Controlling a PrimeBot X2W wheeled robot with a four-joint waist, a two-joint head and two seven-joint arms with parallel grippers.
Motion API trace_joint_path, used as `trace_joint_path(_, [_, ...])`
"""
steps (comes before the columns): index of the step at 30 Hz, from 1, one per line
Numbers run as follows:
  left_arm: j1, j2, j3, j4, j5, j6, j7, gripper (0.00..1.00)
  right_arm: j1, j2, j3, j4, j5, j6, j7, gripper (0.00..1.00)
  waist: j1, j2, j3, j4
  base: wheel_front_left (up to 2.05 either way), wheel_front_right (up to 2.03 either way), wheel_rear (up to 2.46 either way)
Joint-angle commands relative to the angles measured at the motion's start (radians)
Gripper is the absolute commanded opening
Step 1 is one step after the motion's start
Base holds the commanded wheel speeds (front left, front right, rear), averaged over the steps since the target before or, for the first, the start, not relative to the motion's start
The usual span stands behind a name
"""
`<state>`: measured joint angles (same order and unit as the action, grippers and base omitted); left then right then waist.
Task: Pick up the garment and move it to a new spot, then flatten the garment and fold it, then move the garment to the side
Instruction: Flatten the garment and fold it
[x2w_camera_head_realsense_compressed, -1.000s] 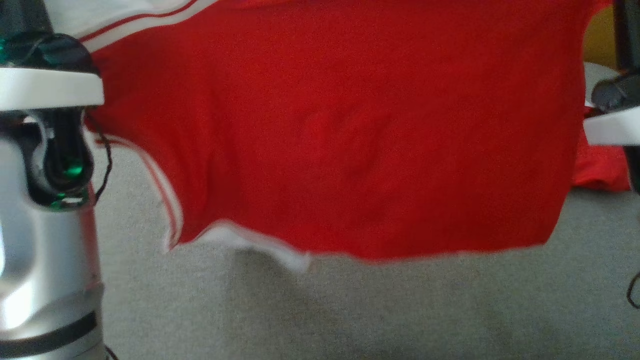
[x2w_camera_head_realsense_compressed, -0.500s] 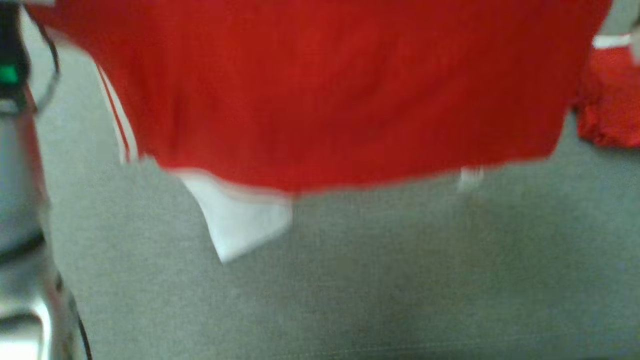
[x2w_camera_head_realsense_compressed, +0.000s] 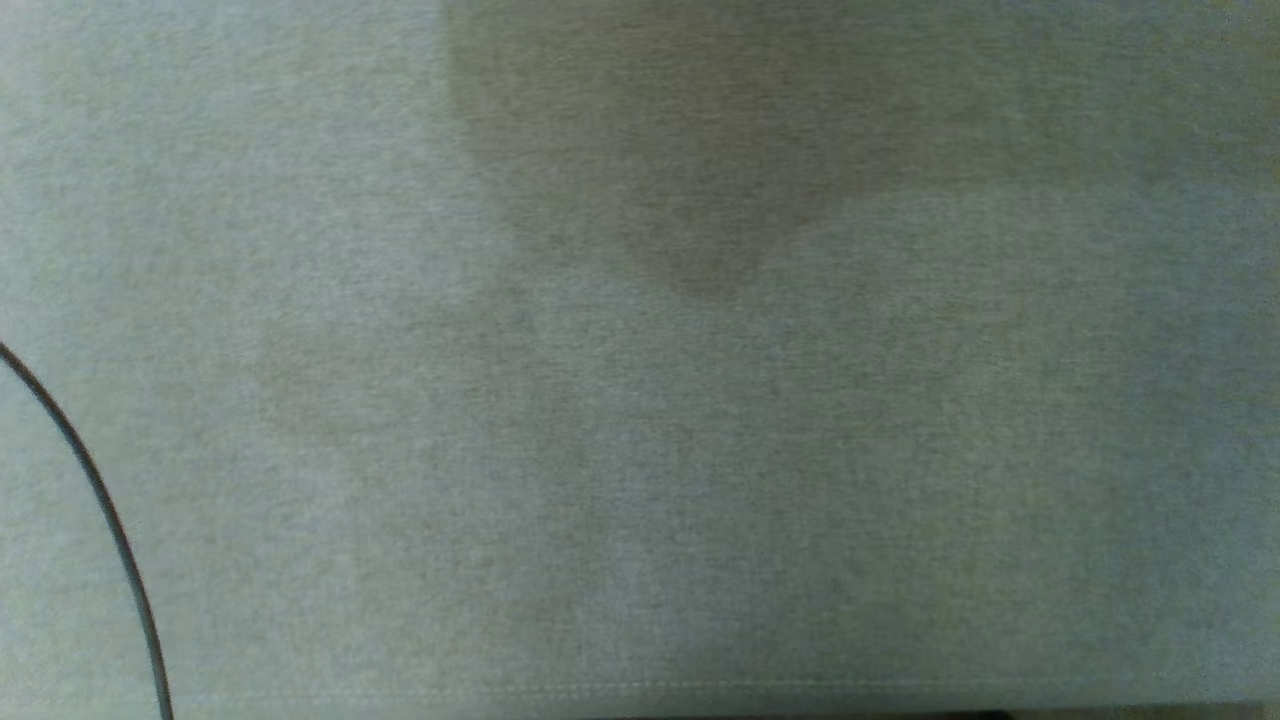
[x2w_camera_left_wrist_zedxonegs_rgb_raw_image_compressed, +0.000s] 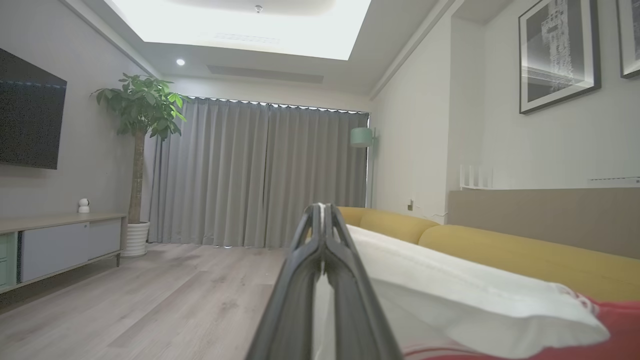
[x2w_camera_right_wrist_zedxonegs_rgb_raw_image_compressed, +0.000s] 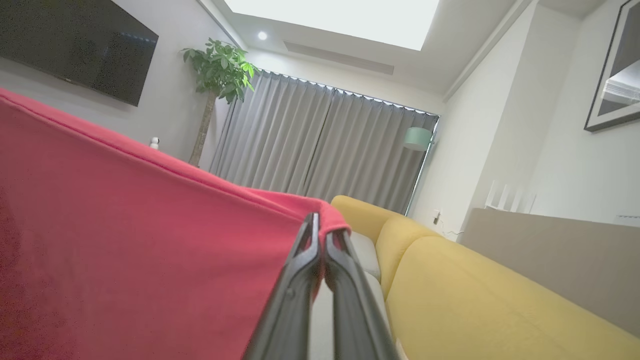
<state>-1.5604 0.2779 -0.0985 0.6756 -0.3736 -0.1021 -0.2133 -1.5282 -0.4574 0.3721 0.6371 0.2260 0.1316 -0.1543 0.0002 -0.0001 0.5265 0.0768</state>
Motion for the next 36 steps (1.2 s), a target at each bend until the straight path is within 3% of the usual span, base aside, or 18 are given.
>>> trace_joint_path(1, [-0.042,0.059,0.005,-0.016,0.002,-0.003,-0.01,0.0,-0.026,0.015,-0.01,-0.007,-0.002,-0.001,-0.021,0.0,-0.0002,0.0001,0.005,0.014,0.0,0.0,0.0])
trace_joint_path(10, [0.105,0.002,-0.063,0.104,-0.022,-0.026,-0.047,0.0,0.094,0.032,0.047,0.211,0.049,-0.001,-0.097,0.0,-0.0002,0.0001,-0.004,0.061,0.0,0.0,0.0])
trace_joint_path(15, [0.312,-0.019,-0.128,0.046,-0.03,-0.028,-0.048,0.0,0.254,0.027,0.133,0.271,0.105,-0.001,-0.103,0.0,-0.0002,0.0001,-0.044,0.082,0.0,0.0,0.0])
trace_joint_path(19, [0.489,0.003,-0.198,0.0,-0.036,-0.028,-0.048,0.0,0.376,0.001,0.235,0.293,0.175,-0.001,-0.095,0.0,-0.0002,0.0001,-0.096,0.091,0.0,0.0,0.0])
trace_joint_path(28, [0.795,0.068,-0.314,-0.027,-0.151,-0.028,-0.048,0.0,0.588,-0.118,0.51,0.196,0.381,-0.001,0.01,0.0,-0.0002,0.0001,-0.245,0.099,0.0,0.0,0.0])
trace_joint_path(36, [0.973,0.151,-0.428,-0.073,-0.233,-0.028,-0.048,0.0,0.717,-0.222,0.668,0.081,0.539,-0.001,0.082,0.0,-0.0002,0.0001,-0.366,0.095,0.0,0.0,0.0])
